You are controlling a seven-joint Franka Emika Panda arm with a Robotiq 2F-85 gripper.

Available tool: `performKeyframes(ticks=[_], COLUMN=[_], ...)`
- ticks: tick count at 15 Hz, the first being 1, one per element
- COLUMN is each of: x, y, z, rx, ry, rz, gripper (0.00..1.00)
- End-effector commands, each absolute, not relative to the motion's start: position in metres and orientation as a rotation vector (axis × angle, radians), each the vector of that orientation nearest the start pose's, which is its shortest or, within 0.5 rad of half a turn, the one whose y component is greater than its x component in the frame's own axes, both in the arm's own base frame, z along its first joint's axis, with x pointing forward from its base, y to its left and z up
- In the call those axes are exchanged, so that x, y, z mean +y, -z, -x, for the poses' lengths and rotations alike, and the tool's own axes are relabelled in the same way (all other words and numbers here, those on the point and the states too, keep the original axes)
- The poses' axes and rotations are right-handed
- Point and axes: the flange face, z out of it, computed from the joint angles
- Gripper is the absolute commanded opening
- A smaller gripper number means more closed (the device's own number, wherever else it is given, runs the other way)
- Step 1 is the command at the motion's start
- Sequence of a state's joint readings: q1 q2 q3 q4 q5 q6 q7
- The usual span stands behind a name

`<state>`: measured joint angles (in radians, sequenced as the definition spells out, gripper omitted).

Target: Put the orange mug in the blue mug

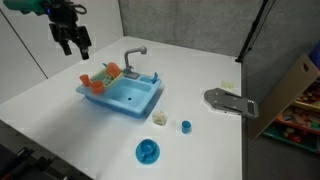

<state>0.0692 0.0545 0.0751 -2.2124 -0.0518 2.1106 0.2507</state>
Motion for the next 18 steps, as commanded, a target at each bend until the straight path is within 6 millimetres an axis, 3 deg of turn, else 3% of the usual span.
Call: performKeyframes(ticks=[1, 6, 13, 18], x=[0.064, 0.054, 0.057, 0.052], y=[-0.316, -0.290, -0.285, -0.259], z=[-0.530, -0.544, -0.536, -0.537], rx=[0.177, 0.194, 0.174, 0.167], ry=[-0.264, -0.314, -0.332, -0.272], rz=[3.216, 3.200, 3.191, 3.194], gripper=[1.00, 1.00, 1.00, 1.00])
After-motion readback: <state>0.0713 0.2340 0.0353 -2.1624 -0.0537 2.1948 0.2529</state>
